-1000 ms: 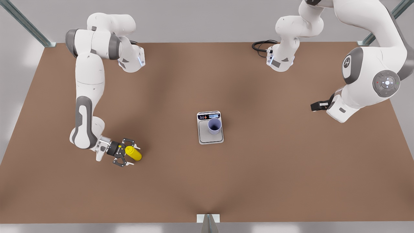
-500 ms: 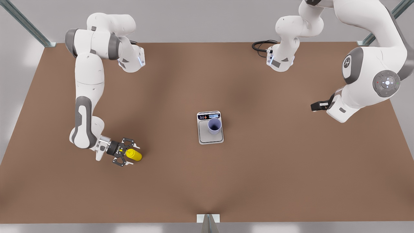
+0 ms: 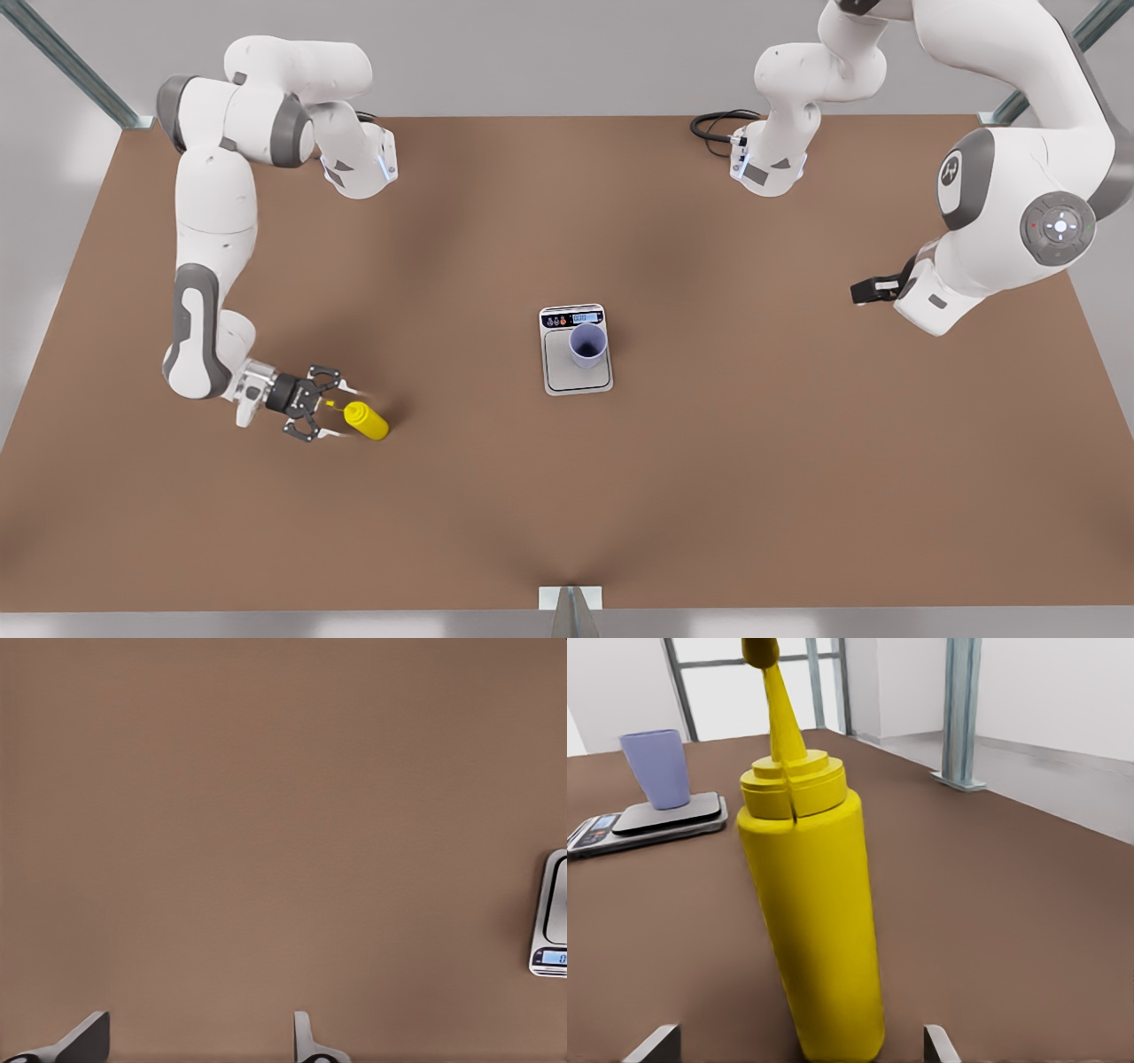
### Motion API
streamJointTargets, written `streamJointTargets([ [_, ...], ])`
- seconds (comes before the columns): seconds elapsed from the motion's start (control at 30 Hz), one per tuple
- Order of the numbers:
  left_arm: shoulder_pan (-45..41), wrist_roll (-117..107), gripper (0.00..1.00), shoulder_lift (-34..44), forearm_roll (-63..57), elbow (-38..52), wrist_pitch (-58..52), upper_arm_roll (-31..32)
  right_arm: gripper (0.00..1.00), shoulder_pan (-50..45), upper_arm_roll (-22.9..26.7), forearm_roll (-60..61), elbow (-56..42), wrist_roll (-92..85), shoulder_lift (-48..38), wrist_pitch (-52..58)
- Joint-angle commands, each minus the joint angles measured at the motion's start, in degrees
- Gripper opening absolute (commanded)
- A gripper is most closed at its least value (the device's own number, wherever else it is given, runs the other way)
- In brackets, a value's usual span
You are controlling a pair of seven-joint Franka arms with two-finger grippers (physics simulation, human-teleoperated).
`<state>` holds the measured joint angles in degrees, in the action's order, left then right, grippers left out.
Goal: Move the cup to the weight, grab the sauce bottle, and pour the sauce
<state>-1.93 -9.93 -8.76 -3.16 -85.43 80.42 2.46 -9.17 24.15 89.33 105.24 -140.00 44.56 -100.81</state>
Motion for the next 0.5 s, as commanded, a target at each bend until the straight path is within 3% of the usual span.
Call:
streamJointTargets([
  [0.0, 0.00, 0.00, 1.00, 0.06, -0.01, 0.00, 0.00, 0.00, 1.00, 0.30, 0.02, -0.39, -0.04, -0.01, 0.00, 0.00],
  [0.1, 0.00, 0.00, 1.00, -0.03, -0.01, 0.00, 0.00, 0.00, 1.00, 3.64, 2.56, -7.24, -0.83, 1.22, -2.46, 3.34],
  [0.17, 0.00, 0.00, 1.00, -0.03, -0.01, 0.00, 0.00, 0.00, 1.00, 2.58, 12.58, -19.01, -8.82, 13.16, -4.22, 11.34],
  [0.2, 0.00, 0.00, 1.00, -0.03, -0.01, 0.00, 0.00, 0.00, 1.00, 2.32, 14.25, -23.23, -11.90, 19.93, -6.33, 12.66],
  [0.23, 0.00, 0.00, 1.00, -0.03, -0.01, 0.00, 0.00, 0.00, 1.00, 2.67, 14.52, -32.02, -19.01, 32.58, -8.18, 12.83],
  [0.3, 0.00, 0.00, 1.00, 0.06, -0.01, 0.00, 0.00, 0.00, 1.00, 2.85, 14.61, -37.92, -30.62, 52.37, -7.65, 12.93],
  [0.4, 0.00, 0.00, 1.00, -0.03, -0.01, 0.00, 0.00, 0.00, 1.00, -1.90, 14.17, -42.66, -34.93, 76.62, -7.39, 4.22],
  [0.43, 0.00, 0.00, 1.00, -0.03, -0.01, 0.00, 0.00, 0.00, 1.00, -2.87, 13.12, -49.68, -36.69, 85.67, -8.17, 3.26],
  [0.47, 0.00, 0.00, 1.00, -0.03, -0.01, 0.00, 0.00, 0.00, 1.00, 0.11, 4.26, -59.69, -35.99, 95.95, -12.83, 2.55],
])
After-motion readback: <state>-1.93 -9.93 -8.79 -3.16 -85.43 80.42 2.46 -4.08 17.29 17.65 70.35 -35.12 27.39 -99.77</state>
